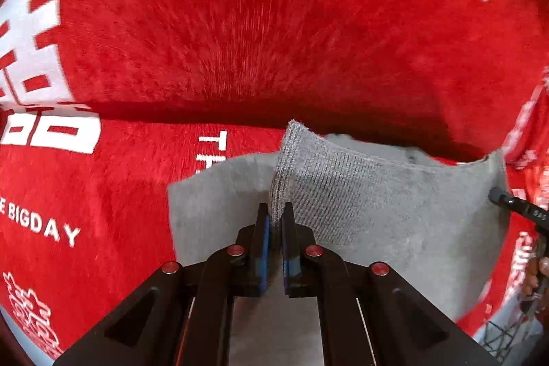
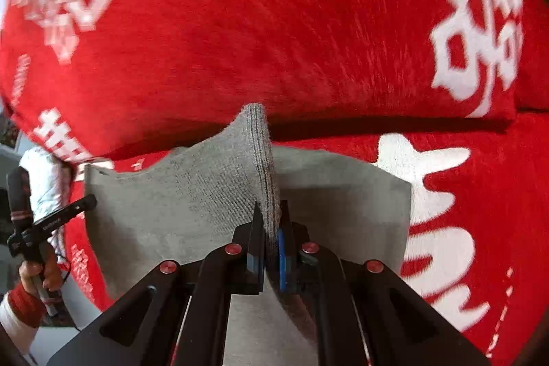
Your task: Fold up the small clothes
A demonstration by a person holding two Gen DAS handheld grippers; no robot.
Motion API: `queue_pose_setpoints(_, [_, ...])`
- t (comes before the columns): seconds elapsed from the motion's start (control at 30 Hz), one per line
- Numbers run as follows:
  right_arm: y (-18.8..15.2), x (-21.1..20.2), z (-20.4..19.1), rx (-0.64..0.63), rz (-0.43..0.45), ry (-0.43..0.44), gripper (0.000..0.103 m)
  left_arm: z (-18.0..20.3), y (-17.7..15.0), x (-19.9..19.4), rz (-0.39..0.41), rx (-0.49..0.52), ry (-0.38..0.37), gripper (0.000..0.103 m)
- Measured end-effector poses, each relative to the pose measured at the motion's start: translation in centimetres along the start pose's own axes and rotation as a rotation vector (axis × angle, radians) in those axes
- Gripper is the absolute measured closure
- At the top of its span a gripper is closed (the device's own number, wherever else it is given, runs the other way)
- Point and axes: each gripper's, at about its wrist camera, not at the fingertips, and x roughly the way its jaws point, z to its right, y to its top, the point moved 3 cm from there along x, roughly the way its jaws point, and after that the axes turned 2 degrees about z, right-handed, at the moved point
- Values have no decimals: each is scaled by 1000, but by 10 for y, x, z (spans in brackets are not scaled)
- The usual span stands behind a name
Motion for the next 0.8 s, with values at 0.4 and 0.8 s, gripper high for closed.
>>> queue_pose_setpoints(0.4, [0, 37, 34, 123, -18, -210, 81, -6, -7, 56, -14, 1, 251, 57])
queue_pose_setpoints(0.8, [-75, -21, -1, 41, -42, -105, 81, -27, -49, 2, -74, -54, 155, 48])
